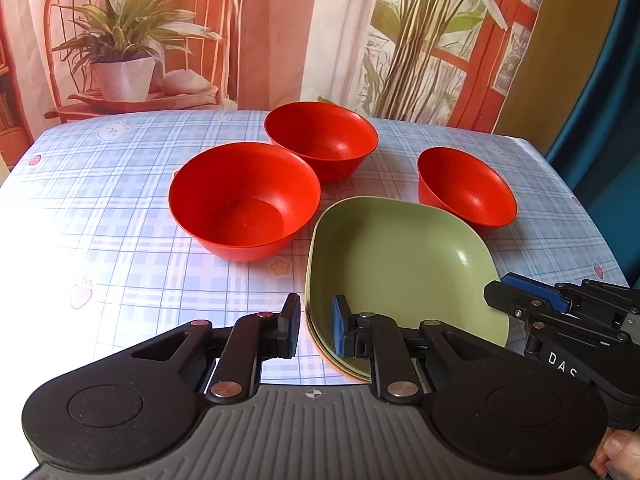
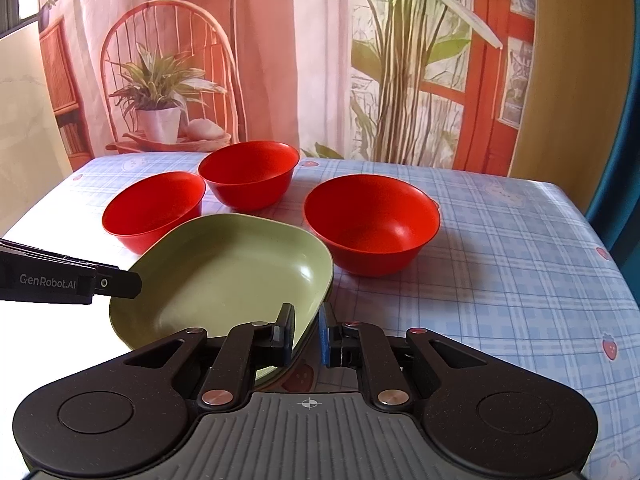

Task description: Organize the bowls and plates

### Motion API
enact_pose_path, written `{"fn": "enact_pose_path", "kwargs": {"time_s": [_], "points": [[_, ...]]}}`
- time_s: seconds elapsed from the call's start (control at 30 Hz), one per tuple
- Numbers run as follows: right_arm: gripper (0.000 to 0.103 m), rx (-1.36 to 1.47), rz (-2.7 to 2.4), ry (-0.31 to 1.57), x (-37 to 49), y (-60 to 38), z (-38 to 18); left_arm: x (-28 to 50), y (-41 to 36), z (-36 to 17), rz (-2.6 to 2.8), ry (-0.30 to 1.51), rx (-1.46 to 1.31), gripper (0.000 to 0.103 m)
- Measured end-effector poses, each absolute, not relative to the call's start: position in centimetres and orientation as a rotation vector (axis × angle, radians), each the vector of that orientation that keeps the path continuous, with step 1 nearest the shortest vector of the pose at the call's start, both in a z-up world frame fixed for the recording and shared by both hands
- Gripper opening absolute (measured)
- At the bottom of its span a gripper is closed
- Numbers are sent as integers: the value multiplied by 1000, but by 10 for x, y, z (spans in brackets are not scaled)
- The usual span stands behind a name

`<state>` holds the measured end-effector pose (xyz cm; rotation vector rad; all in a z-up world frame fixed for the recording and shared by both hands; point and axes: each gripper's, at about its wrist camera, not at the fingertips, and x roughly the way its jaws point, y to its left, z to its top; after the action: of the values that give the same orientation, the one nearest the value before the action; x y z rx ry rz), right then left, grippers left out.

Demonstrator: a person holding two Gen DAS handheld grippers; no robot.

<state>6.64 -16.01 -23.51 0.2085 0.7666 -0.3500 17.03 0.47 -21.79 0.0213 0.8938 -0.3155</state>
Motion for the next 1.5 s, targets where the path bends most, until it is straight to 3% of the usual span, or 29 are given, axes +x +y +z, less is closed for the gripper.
{"fn": "enact_pose_path", "kwargs": {"time_s": [0.4,0.47,0.53,0.57,1.5], "points": [[18,227,-329,741,61,-181,-218,167,-7,-194,-325,845,53,20],[22,235,-331,735,59,-189,-215,167,-10,-193,-326,841,52,27],[25,242,-329,729,57,-198,-211,167,-13,-190,-327,829,50,45],[26,244,-329,727,57,-203,-209,167,-15,-189,-329,823,49,46],[33,260,-342,733,74,-294,-218,207,-92,-192,-382,823,52,46]]}}
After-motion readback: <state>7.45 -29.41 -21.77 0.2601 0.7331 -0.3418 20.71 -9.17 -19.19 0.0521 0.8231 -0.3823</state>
